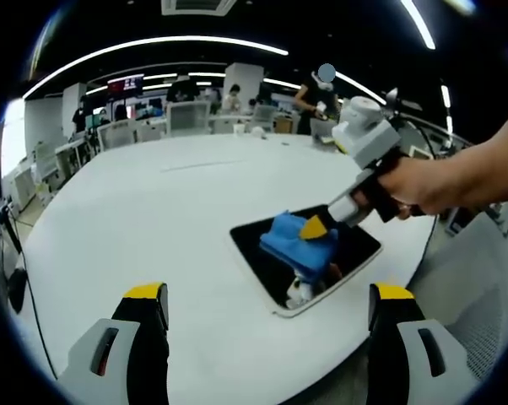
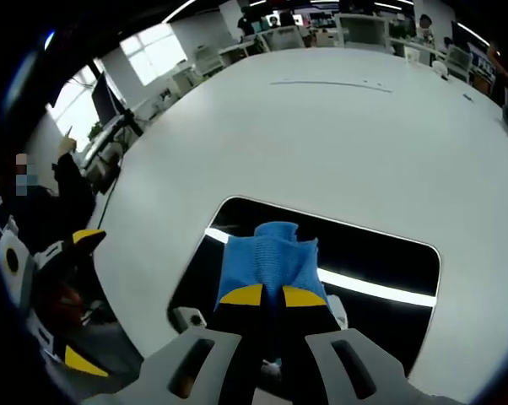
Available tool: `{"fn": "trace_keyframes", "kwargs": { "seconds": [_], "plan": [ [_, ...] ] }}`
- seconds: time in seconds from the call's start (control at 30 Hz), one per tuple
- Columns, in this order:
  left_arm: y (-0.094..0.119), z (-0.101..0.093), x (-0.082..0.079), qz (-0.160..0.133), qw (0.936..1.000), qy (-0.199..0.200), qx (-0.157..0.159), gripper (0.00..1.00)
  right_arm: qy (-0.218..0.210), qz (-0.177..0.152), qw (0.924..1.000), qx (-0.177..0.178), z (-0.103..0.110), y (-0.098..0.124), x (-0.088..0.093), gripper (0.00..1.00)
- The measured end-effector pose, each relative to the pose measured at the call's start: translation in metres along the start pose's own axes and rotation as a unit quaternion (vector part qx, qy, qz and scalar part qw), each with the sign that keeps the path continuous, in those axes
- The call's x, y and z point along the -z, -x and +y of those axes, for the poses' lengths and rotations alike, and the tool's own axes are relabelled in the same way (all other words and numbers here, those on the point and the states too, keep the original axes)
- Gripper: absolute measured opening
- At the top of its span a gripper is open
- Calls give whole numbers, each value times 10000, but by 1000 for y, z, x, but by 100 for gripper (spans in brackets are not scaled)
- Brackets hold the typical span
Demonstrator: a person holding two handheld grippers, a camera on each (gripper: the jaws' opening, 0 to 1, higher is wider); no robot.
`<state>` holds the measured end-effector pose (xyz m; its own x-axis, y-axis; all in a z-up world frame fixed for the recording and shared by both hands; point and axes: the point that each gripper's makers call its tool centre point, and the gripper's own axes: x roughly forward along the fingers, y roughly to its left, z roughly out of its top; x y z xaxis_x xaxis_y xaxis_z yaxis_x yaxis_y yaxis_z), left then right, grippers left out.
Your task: Wipe the mirror surface with the cleaning cloth until all visible marks leave the cleaned area.
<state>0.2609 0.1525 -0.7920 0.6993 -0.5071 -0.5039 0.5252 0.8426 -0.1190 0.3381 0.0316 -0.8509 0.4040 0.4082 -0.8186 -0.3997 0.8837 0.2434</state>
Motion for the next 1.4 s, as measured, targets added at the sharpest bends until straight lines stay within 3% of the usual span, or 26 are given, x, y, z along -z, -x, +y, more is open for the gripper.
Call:
{"fn": "trace_keyframes", "kwargs": {
  "seconds": [0.47, 1.4],
  "plan": [
    [-1, 0, 1, 20, 10000, -26, 10, 99, 41, 71, 9999, -77, -15, 6, 3, 1],
    [-2, 0, 3, 91, 9999, -58, -1, 99, 46, 60, 9998, 202, -65, 28, 14, 1]
  ]
}}
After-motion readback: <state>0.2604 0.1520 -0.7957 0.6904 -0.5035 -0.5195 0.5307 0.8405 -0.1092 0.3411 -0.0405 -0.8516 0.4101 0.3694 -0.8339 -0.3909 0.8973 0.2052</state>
